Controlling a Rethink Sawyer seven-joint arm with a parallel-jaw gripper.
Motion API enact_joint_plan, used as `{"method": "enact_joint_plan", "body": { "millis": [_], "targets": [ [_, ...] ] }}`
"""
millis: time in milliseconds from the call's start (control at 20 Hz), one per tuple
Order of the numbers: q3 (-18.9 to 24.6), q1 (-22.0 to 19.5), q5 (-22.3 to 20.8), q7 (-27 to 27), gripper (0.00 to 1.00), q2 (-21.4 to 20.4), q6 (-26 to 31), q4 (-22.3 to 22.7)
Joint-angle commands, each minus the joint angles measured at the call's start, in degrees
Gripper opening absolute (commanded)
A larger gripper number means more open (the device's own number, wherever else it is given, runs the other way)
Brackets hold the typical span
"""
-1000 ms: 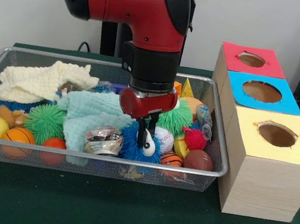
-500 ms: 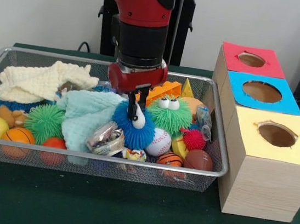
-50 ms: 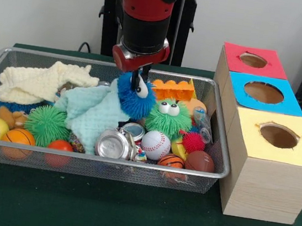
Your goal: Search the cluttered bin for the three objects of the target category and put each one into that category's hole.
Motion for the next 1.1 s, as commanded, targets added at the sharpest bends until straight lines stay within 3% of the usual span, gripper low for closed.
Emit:
{"method": "enact_joint_plan", "body": {
  "millis": [50,450,500,1100],
  "targets": [
    [4.79,-0.55,0.65,-9.89,0.00,-0.85,11.58,3.68],
    [7.66,-1.33,0.32,-9.61,0.00,-0.10,12.40,3.24],
    [8.02,-1.61,0.09,-9.48,1.00,-0.17,12.38,3.52],
    [9.76,-2.28,-0.39,-8.64,1.00,-2.18,10.64,3.14]
  ]
}}
